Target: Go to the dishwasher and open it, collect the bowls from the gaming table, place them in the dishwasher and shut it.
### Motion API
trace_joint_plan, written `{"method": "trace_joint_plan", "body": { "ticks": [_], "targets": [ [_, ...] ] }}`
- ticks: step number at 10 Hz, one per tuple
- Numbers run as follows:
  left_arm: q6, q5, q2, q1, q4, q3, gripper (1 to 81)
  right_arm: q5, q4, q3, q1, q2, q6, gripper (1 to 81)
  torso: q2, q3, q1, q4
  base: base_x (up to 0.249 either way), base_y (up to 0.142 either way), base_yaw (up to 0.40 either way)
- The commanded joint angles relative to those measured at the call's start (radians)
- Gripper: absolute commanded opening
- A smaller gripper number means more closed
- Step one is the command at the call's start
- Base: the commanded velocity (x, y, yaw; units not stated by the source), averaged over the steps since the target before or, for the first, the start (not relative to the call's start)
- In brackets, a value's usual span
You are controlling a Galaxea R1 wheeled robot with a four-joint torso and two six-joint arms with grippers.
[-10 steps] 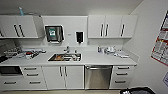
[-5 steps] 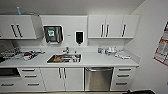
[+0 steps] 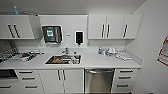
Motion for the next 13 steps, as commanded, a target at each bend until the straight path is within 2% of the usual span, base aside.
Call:
{"method": "trace_joint_plan", "body": {
  "ticks": [1,13],
  "targets": [
    [-0.001,0.042,-0.009,-0.057,-0.002,0.013,81.1,-0.051,0.007,0.002,0.052,-0.010,0.000,81.1,0.000,0.000,0.000,0.000,0.107,0.000,0.000],
    [-0.001,0.042,-0.010,-0.057,-0.004,0.013,81.1,-0.051,0.007,-0.005,0.049,-0.010,0.000,81.1,-0.001,0.000,-0.001,0.000,0.107,0.000,0.000]
  ]
}}
